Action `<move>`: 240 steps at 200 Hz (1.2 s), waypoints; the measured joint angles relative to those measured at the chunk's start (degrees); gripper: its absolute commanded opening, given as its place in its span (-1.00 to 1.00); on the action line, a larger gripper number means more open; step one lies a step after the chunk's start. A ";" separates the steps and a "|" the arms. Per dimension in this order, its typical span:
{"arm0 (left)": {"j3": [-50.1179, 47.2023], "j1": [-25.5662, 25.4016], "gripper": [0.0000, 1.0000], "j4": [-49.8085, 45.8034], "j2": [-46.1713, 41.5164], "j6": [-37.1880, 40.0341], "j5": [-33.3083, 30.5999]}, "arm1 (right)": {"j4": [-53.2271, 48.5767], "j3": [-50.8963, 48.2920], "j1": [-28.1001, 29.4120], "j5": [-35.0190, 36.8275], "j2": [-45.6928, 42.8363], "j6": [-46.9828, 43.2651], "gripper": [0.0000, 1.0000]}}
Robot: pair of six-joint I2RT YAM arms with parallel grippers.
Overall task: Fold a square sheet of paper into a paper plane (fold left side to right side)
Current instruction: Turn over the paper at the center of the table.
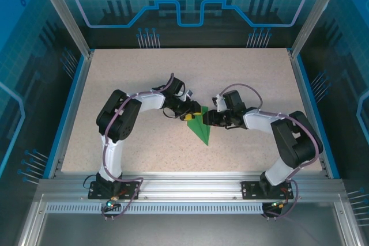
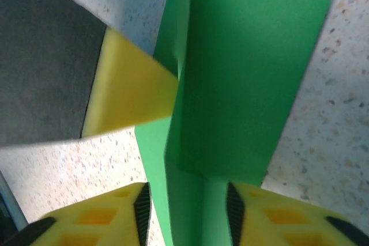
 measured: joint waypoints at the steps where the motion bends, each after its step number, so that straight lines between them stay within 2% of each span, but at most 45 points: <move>1: 0.00 0.00 0.02 0.00 0.00 0.00 0.00 | 0.00 0.04 0.00 0.02 0.04 0.15 -0.37; 16: 0.02 0.00 0.04 0.00 0.00 0.00 0.00 | -0.02 0.61 -0.02 0.07 0.63 0.13 -0.51; 52: 0.74 -0.04 0.04 -0.44 0.37 0.00 0.02 | -0.20 0.63 -0.76 0.11 0.63 0.22 -0.62; 108: 3.80 -0.50 0.02 -0.85 2.45 0.02 0.39 | -0.31 0.61 -1.99 0.11 0.63 0.44 -0.63; 164: 6.82 -1.40 -0.32 -1.18 5.05 0.20 0.85 | -0.74 0.37 -2.27 0.13 0.63 0.70 -0.61; 195: 7.41 -1.70 -0.59 -1.16 5.44 0.46 0.98 | -1.31 -0.02 -2.89 0.24 0.61 0.85 -0.30; 218: 7.41 -1.70 -0.76 -1.18 5.42 0.81 0.92 | -1.33 -1.66 -3.56 0.39 -1.40 1.20 0.16; 240: 7.41 -1.70 -0.86 -1.20 4.85 1.95 0.70 | -1.22 -5.03 -5.75 0.00 -7.65 1.29 0.61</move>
